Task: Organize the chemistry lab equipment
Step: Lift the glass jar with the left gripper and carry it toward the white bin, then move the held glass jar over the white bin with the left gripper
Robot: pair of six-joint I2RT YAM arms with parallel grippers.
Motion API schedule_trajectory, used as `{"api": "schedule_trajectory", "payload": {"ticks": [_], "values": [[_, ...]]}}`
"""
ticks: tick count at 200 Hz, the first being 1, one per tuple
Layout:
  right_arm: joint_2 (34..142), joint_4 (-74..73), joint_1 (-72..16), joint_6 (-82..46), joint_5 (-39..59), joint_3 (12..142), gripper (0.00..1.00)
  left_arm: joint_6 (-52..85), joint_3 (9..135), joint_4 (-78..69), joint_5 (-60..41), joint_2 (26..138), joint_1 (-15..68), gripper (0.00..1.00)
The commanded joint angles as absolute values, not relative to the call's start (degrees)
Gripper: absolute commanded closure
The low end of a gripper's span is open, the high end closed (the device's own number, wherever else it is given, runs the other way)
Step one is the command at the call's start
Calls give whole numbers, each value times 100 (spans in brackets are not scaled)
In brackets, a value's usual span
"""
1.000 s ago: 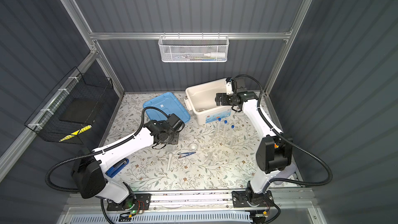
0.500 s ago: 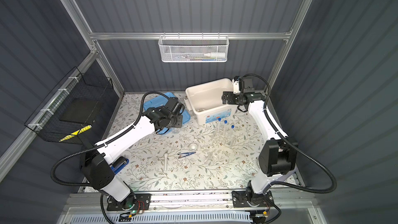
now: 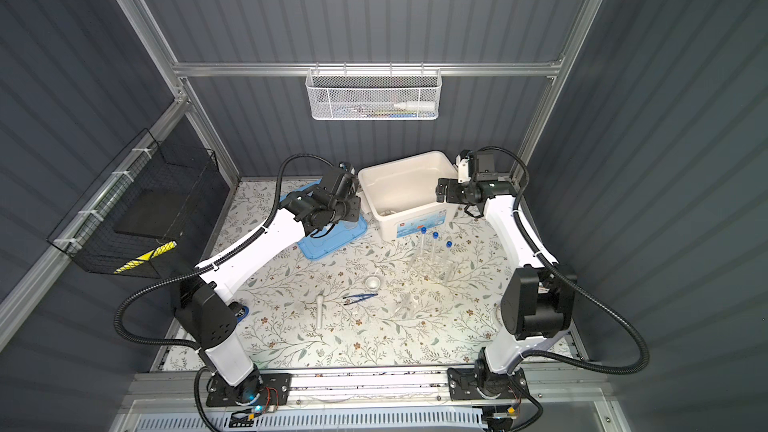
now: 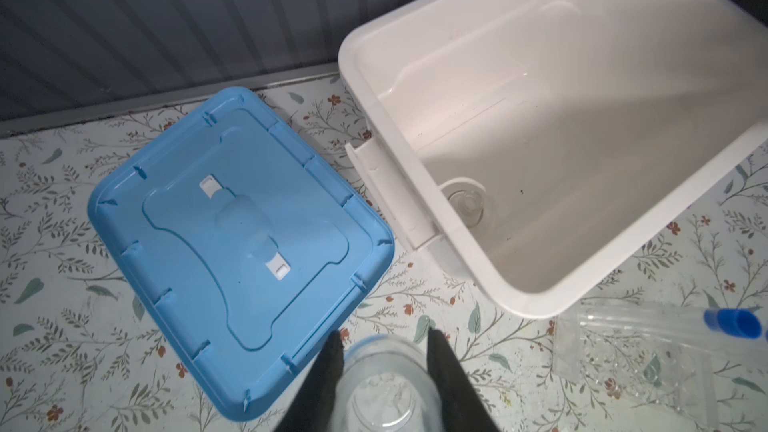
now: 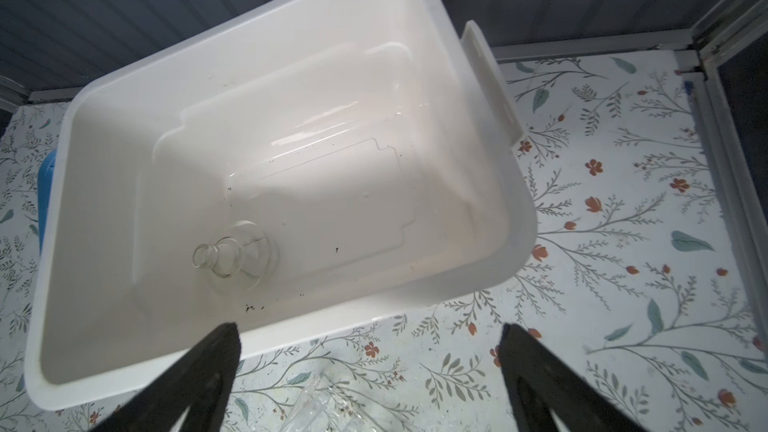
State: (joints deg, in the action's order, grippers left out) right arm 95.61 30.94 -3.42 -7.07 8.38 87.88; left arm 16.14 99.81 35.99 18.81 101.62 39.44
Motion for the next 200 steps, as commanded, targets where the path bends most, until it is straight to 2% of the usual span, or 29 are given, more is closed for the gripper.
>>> {"api": "schedule_trajectory", "payload": {"ticks": [1,102,173,200], "values": [[9564,3003,-155,-684,864,8741,1,1218,10441,3357,1769,10353,3885,68],[10311,3074,378,-245,1817,9270,7,667,11851,3022,1467,11325,3788,68],[10376,3313,373,-124,2685,9212,24,501,12348,2593,1267,11891,3718,68],[10306,3456,369,-125,2784,9137,28,488,12478,2512,1218,12044,3691,68]]}}
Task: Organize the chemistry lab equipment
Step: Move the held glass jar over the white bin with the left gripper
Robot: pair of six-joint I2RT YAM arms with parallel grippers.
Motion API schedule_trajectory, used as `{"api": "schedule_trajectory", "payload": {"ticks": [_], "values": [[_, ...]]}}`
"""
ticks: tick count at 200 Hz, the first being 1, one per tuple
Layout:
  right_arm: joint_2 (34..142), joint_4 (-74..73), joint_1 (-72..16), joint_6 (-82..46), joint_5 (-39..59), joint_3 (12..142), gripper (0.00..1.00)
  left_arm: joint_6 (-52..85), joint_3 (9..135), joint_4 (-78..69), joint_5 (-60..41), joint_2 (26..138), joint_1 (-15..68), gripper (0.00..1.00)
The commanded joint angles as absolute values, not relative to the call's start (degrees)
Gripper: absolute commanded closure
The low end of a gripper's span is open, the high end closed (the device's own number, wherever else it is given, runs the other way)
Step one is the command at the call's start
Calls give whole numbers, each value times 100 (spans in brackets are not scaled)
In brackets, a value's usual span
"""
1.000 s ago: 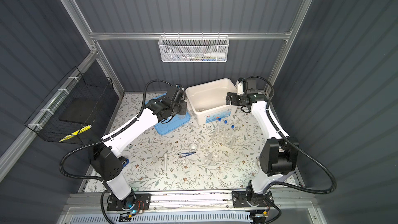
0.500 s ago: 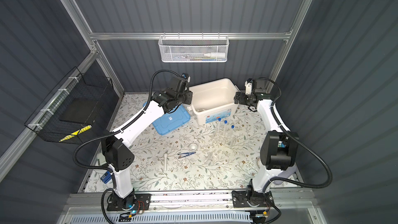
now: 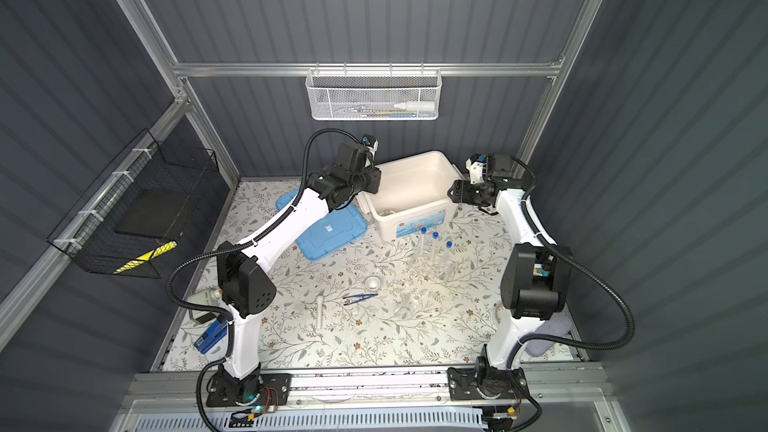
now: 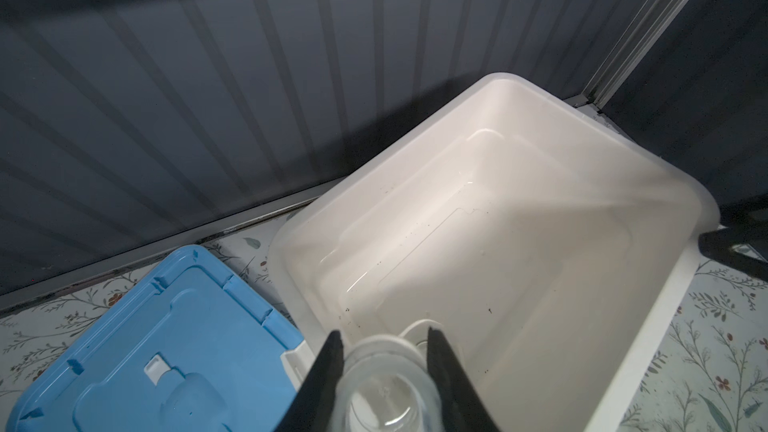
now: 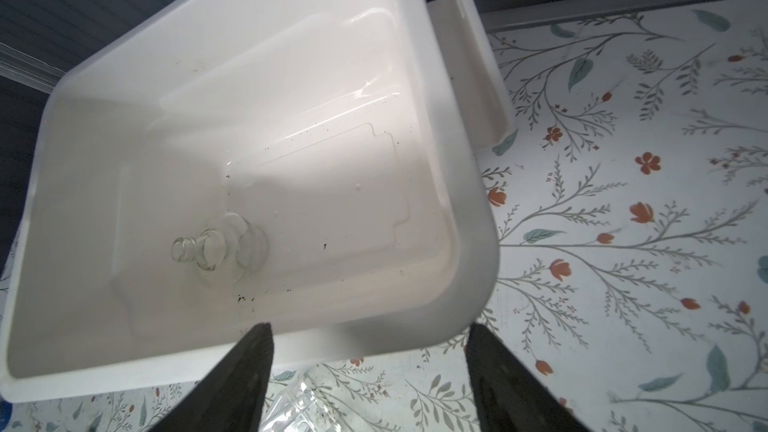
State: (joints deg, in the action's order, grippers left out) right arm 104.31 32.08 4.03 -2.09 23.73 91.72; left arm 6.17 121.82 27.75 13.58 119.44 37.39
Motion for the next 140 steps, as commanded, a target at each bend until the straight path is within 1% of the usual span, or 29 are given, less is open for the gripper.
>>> {"api": "schedule_trajectory", "payload": {"ticks": [1,23,29,35,46,51,62,99,140], "values": [[10299,3460,369,-124,2790,9130,28,481,12479,2509,1215,12047,3691,68],[10228,3537,343,-89,2873,9088,33,435,12539,2413,1202,12152,3672,68],[10214,3562,336,-80,2867,9081,33,431,12567,2393,1196,12187,3665,68],[10200,3554,334,-92,2819,9072,31,417,12620,2386,1189,12231,3657,68],[10168,3452,337,-176,2464,9003,21,404,12696,2385,1165,12301,3656,68],[10160,3401,349,-200,2285,8992,19,397,12730,2389,1155,12325,3656,68],[10204,3366,384,-231,2116,9050,19,379,12770,2374,1149,12370,3656,68],[10361,3008,457,-426,2040,9204,17,267,12777,2257,1149,12466,3647,68],[10734,2778,491,-384,2200,9452,18,233,12806,2222,1121,12533,3647,68]]}}
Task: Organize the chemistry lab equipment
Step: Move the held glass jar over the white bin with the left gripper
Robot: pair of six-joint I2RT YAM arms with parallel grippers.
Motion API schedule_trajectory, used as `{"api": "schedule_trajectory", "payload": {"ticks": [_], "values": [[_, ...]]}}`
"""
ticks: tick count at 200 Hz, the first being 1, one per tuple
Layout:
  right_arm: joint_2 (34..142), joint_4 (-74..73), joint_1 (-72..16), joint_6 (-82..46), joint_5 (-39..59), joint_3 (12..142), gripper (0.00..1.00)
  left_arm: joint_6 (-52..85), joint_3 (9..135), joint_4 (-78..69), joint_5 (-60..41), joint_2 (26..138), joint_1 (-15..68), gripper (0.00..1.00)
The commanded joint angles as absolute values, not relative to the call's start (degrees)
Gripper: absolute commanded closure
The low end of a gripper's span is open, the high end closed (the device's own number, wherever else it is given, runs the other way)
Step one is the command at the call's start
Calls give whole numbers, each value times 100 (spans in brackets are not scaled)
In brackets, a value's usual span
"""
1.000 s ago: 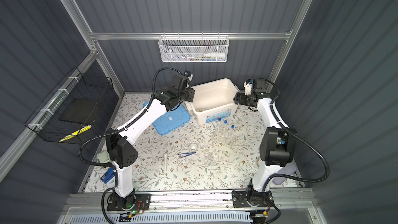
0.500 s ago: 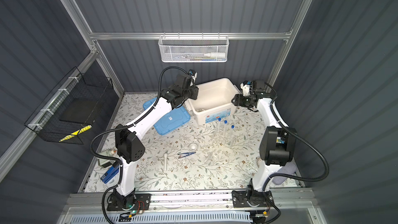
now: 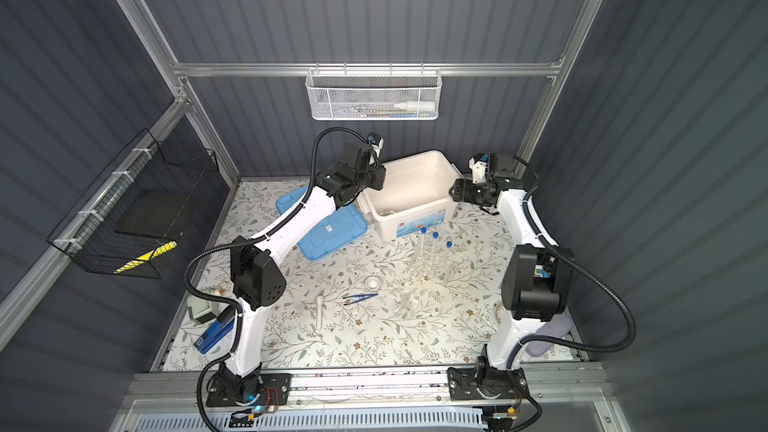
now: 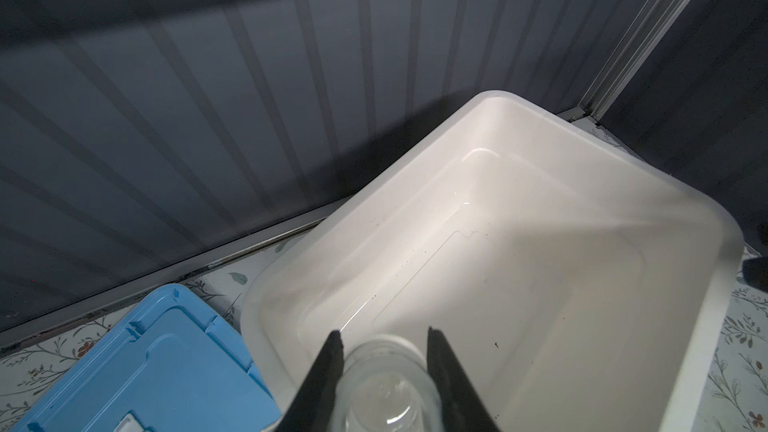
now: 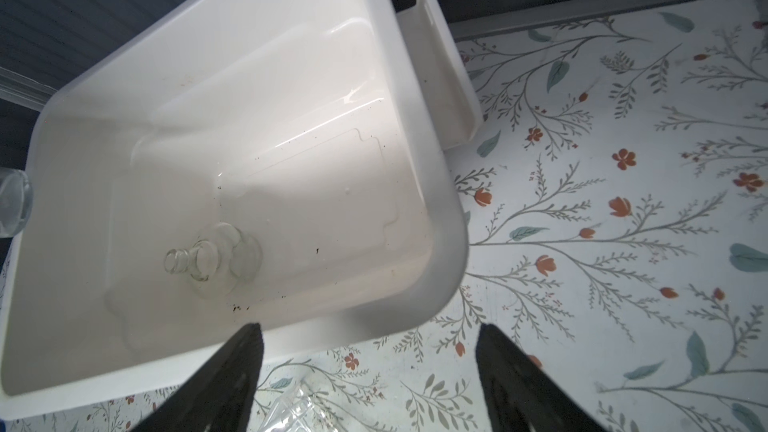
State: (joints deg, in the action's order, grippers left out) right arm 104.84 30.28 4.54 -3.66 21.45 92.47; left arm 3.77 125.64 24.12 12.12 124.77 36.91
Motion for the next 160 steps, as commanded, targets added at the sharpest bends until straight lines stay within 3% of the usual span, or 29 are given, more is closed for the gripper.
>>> {"api": "schedule_trajectory", "payload": {"ticks": [1,59,93,160], "values": [[10737,2756,496,-385,2216,9455,18,231,12806,2223,1118,12533,3647,68],[11120,2258,588,-378,2867,9616,18,169,12783,2153,1017,12560,3646,68],[11117,2084,571,-498,3525,9551,24,108,12712,2120,1003,12560,3640,68],[10704,2272,492,-516,3654,8981,32,17,12711,2109,923,12629,3639,68]]}}
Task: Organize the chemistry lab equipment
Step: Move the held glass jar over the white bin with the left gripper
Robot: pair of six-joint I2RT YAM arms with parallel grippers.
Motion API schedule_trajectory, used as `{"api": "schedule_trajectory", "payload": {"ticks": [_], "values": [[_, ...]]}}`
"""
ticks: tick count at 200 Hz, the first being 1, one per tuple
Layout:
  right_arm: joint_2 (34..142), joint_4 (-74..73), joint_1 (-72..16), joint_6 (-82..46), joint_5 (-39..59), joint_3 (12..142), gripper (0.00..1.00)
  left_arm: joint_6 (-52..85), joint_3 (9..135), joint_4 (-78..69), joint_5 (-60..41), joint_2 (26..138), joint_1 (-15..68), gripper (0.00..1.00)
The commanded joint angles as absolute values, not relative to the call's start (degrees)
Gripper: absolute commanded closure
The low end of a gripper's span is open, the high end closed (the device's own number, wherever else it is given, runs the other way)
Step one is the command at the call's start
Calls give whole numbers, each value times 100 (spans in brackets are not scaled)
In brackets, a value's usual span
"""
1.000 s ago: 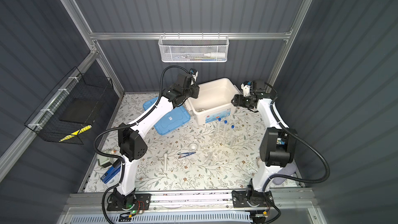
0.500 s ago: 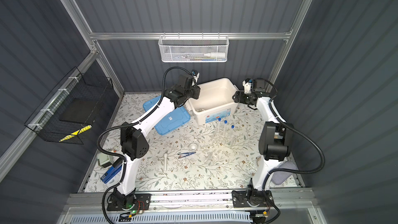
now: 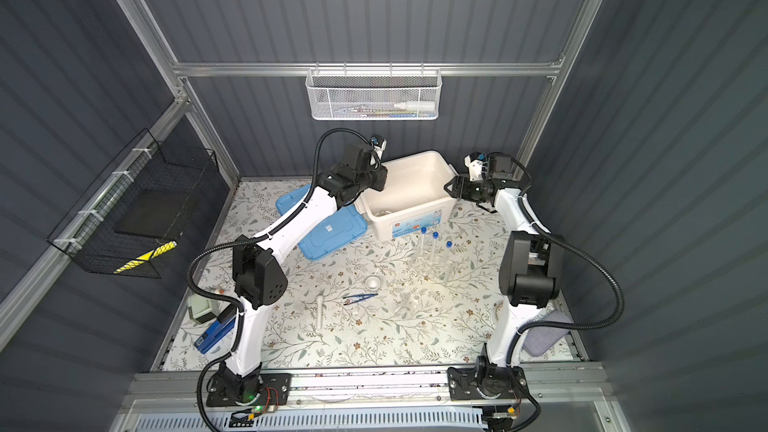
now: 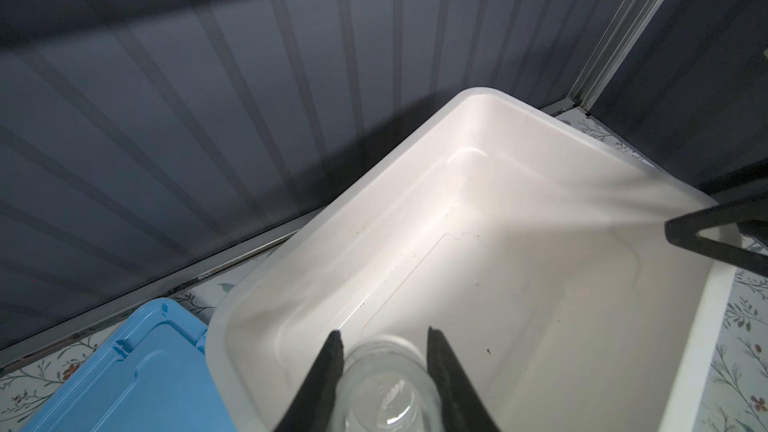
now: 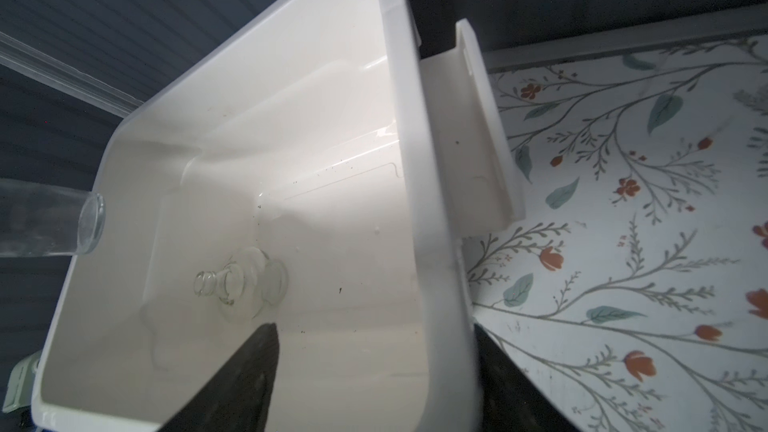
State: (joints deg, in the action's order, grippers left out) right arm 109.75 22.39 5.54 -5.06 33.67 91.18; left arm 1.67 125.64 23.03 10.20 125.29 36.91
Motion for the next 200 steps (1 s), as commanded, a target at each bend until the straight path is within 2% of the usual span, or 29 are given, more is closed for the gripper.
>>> {"api": "schedule_trajectory", "payload": {"ticks": [1,58,100,200], "values": [[10700,2314,492,-517,3655,8977,32,17,12714,2109,923,12630,3639,68],[10264,2409,335,-647,3645,8466,37,-105,12731,2089,975,12708,3595,68],[9915,2263,291,-804,3534,7996,37,-193,12742,2040,988,12861,3527,68],[9663,2345,255,-808,3449,7806,37,116,13139,1730,1205,13580,3357,66]]}}
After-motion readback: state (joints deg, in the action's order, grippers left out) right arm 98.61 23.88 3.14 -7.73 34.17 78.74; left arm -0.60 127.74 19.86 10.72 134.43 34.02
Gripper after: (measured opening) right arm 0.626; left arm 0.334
